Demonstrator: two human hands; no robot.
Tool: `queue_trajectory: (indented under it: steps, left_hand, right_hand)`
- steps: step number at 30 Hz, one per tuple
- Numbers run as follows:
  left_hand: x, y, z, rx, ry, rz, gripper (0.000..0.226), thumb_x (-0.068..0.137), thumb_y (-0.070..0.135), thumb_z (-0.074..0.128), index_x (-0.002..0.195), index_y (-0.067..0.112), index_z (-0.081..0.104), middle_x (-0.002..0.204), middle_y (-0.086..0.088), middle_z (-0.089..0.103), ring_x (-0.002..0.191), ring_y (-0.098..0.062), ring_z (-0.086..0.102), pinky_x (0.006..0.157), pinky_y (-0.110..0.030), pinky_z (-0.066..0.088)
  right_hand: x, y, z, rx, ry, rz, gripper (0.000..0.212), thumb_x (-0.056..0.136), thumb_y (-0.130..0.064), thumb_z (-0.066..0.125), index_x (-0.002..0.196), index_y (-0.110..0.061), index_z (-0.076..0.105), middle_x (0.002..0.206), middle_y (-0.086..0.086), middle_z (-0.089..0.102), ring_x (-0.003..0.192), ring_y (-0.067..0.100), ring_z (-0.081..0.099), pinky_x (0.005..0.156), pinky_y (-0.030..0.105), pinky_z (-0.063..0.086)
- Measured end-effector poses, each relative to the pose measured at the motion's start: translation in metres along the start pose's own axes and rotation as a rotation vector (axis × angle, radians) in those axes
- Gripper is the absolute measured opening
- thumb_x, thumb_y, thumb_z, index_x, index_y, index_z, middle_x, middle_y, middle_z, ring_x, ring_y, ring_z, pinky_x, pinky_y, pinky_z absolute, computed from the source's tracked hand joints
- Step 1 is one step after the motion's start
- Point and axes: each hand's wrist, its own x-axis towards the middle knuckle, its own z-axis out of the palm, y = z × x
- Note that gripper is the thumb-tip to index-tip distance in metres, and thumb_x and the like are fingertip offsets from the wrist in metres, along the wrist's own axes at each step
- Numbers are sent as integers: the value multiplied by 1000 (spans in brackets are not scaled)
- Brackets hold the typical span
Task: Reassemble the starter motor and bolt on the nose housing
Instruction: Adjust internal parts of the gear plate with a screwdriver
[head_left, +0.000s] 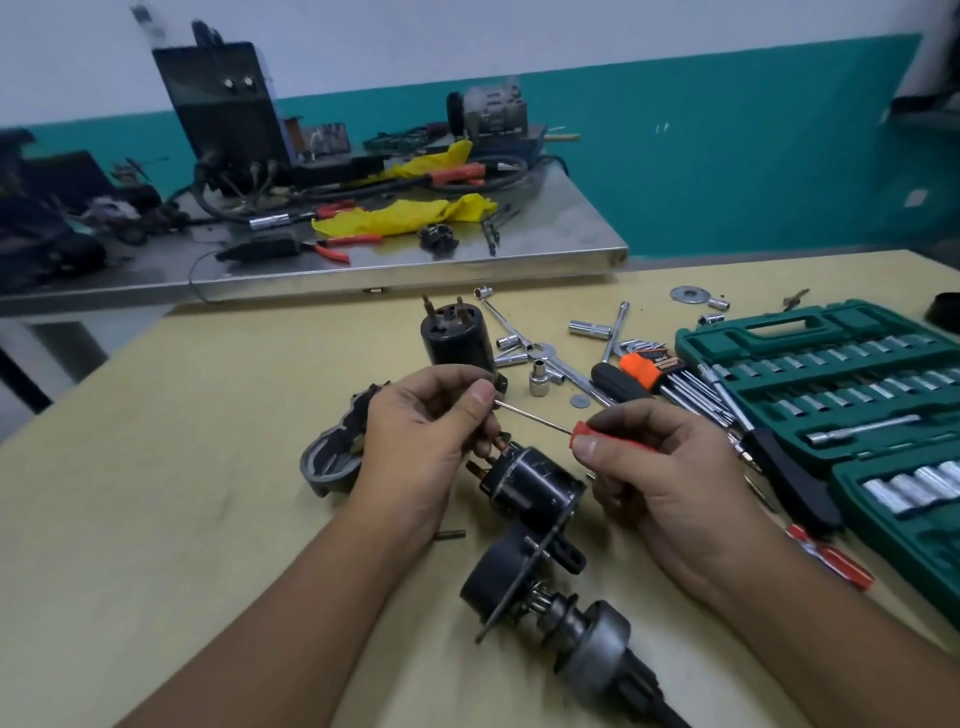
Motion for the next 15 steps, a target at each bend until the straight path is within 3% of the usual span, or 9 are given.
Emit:
queue_trajectory:
  steps: [5,10,15]
  left_hand:
    - [0,-2,2,-152,23,-50,12,72,20,85,81,15,80,83,-18,74,58,-14,65,45,-19,46]
    - [-2,-3,7,-263,27,-102,6,79,18,77,74,17,79,84,-17,75,58,-12,66,42,-18,44]
    - [0,-1,9,-291,-18,-127,16,83,16,70,94,5,67,89,-20,77,66,-17,75,48,-18,55]
  right_hand:
    - [-3,0,1,-178,31,-88,39,48,-30,88,85,-23,79,83,2,76,60,13,62,52,24,52]
    - [-4,1,1,-345,64,-162,36,55,-36,85,90,-32,79,92,-4,78,79,7,71,68,27,56]
    - [-3,0,-2,-357,77,-176,40,52,-40,85,91,-31,80,92,-6,78,79,4,72,62,18,54]
